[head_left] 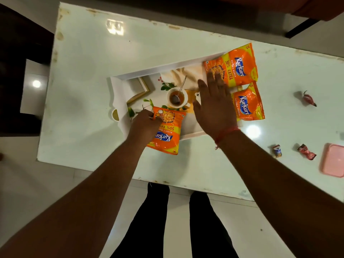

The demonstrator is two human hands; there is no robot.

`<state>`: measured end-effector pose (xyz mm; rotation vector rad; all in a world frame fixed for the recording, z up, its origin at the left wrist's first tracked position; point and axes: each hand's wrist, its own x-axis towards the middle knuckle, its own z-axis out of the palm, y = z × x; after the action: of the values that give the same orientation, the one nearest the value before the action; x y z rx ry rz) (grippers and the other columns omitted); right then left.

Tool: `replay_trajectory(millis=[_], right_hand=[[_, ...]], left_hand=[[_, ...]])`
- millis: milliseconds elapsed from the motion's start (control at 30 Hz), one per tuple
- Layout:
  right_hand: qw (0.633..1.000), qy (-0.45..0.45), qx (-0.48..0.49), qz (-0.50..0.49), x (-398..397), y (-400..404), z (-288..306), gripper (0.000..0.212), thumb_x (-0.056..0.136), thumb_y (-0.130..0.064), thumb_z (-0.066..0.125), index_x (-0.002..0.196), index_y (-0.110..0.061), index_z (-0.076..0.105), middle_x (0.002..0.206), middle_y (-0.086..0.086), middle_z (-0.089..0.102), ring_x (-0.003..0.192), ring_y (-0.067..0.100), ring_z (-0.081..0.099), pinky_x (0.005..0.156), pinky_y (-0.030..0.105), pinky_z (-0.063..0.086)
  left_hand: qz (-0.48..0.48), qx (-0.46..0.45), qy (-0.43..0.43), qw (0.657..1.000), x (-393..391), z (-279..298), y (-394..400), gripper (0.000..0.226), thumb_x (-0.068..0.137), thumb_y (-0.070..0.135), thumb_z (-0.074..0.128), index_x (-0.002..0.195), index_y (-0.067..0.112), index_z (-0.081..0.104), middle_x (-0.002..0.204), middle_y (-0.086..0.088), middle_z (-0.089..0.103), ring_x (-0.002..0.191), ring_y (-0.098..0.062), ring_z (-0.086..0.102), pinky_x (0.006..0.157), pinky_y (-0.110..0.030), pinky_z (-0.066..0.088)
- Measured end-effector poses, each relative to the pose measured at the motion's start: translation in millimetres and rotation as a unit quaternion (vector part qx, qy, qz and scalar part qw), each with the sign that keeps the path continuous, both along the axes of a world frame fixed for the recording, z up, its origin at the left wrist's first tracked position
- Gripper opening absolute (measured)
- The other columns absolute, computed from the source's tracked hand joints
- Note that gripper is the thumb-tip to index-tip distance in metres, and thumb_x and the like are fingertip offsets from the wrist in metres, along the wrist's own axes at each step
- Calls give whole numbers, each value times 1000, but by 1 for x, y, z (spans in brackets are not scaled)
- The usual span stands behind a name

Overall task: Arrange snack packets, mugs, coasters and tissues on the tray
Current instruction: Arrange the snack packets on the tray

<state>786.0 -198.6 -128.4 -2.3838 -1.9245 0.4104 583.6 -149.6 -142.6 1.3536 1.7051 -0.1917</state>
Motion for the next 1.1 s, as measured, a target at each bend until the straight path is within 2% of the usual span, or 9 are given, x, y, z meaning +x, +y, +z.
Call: replay_trajectory(millis=[133,267,367,433,500,567,667,900,1100], right_hand=[[963,214,81,-144,-47,-45,8,41,99,-27,53,133,-4,51,137,17,52,128,31,48,108,45,41],[792,459,42,-401,-80,-72,14,43,97,-38,58,132,-17,46,127,-1,54,109,14,62,90,23,53],[697,549,21,-461,-86,-70,13,32,93,-42,63,120,-27,53,111,-11,65,103,8,66,91,37,57],[718,524,32,-456,-81,-64,12,27,93,-36,66,118,-28,56,106,-14,65,96,-4,64,83,24,57],[753,482,52,-444,-68,-55,11,24,94,-24,64,117,-26,58,103,-12,63,85,-15,60,67,6,49],[800,429,60,-416,-48,-43,13,23,94,-15,59,116,-20,60,101,-8,62,82,-8,60,65,9,47],[858,361,58,-360,-17,-24,16,24,95,-9,55,118,-13,60,105,0,66,91,12,62,81,28,51],[922,236,41,-303,36,4,19,23,101,-16,47,120,-13,59,116,9,69,104,27,65,77,26,44],[962,99,26,-252,53,6,22,23,101,-25,47,113,-11,61,116,11,65,105,29,60,81,37,48]], left_hand=[[148,-50,-63,986,7,2,2,31,93,34,62,114,12,67,108,-12,72,94,-30,70,88,-45,57],[323,-110,-160,926,18,8,-6,25,94,17,62,117,9,64,105,-14,72,84,-28,73,68,-43,61],[406,-104,-234,878,33,14,-12,45,92,5,61,134,12,48,114,-18,68,86,-29,73,64,-43,61],[425,-116,-259,860,42,14,-16,61,88,0,63,140,18,38,118,-18,65,90,-32,72,67,-45,62],[393,-131,-248,876,49,13,-20,43,86,4,65,123,21,50,112,-16,67,92,-31,71,69,-44,62],[296,-88,-179,934,55,13,-23,18,85,16,67,101,22,59,104,-9,68,96,-29,67,76,-44,61],[82,42,-97,991,63,14,-19,24,82,25,66,105,17,67,106,-13,67,100,-31,63,86,-47,54],[89,-31,-284,954,110,19,-3,34,83,-9,55,110,11,60,99,-10,64,86,-11,65,72,-35,53],[92,-32,-278,956,127,10,3,41,83,-7,56,111,23,59,104,-16,66,109,-40,61,92,-52,48]])
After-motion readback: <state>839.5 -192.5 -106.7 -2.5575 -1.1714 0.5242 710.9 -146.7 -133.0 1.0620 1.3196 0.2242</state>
